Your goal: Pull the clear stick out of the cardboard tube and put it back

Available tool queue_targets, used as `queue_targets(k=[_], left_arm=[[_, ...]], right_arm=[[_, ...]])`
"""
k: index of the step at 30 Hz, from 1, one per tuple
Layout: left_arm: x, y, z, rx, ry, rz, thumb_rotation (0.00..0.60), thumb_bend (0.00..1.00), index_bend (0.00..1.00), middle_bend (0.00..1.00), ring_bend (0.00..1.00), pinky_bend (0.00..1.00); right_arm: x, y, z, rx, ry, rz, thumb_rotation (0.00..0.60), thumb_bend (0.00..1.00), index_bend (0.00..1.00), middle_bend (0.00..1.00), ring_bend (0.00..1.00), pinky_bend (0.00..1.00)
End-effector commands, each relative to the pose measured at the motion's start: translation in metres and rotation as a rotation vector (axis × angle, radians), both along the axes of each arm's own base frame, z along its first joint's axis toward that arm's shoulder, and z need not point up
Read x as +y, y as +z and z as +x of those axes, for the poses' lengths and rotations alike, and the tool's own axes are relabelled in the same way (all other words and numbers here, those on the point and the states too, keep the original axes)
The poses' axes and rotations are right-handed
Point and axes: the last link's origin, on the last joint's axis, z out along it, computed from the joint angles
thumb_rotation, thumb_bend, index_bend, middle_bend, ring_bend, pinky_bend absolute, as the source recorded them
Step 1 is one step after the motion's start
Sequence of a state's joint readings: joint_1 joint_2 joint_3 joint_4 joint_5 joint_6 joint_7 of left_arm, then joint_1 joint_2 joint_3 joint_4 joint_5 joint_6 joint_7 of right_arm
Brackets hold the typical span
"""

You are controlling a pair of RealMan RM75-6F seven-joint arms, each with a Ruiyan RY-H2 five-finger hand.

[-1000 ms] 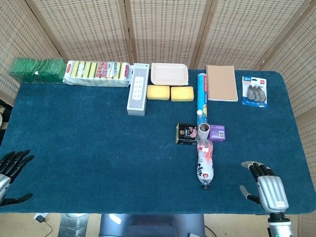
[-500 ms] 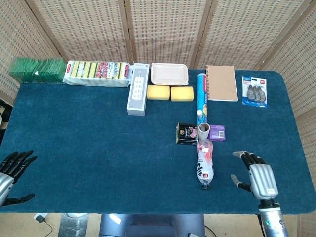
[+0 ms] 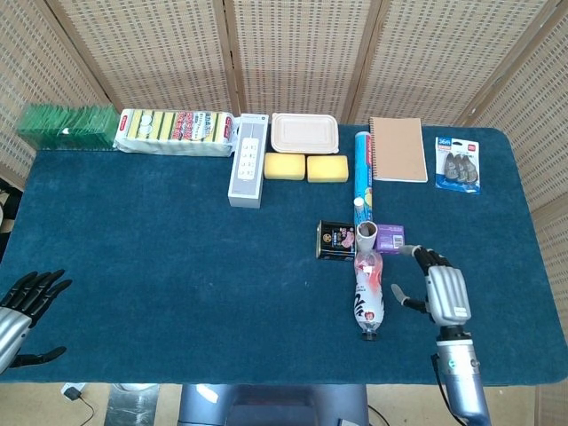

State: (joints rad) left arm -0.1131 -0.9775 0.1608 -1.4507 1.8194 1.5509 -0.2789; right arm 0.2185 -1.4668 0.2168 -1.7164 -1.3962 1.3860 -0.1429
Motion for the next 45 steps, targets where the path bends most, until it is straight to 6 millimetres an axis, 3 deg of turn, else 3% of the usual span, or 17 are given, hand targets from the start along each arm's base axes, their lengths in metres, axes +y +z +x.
queue_targets(k=[1,14,27,45], left_arm=[[0.001,0.0,0.0,-0.001,0.002,0.0,0.549,0.08,0.03,0.01,0.0,0.0],[0.003,0.001,-0.002,-0.002,0.018,0.0,0.555,0.08,0.03,0.01,0.0,0.0],[0.005,0.001,-0.003,-0.004,0.03,-0.002,0.553,0.08,0.03,0.01,0.0,0.0],[0.002,0.005,-0.004,-0.017,0.023,0.006,0.548,0.08,0.03,0.01,0.0,0.0]], right_arm=[[-0.011,-0.007,0.005,0.024,0.004,0.003,0.6,0.28,0.29,0.34,0.32,0.34],[-0.039,-0.028,0.013,0.066,-0.019,-0.012,0.6,0.28,0.3,0.34,0.33,0.34],[-0.059,-0.029,0.017,-0.061,-0.112,0.028,0.6,0.28,0.3,0.34,0.32,0.34],[-0.08,-0.04,0.046,-0.11,-0.122,0.045,0.6,0.28,0.3,0.34,0.33,0.34]])
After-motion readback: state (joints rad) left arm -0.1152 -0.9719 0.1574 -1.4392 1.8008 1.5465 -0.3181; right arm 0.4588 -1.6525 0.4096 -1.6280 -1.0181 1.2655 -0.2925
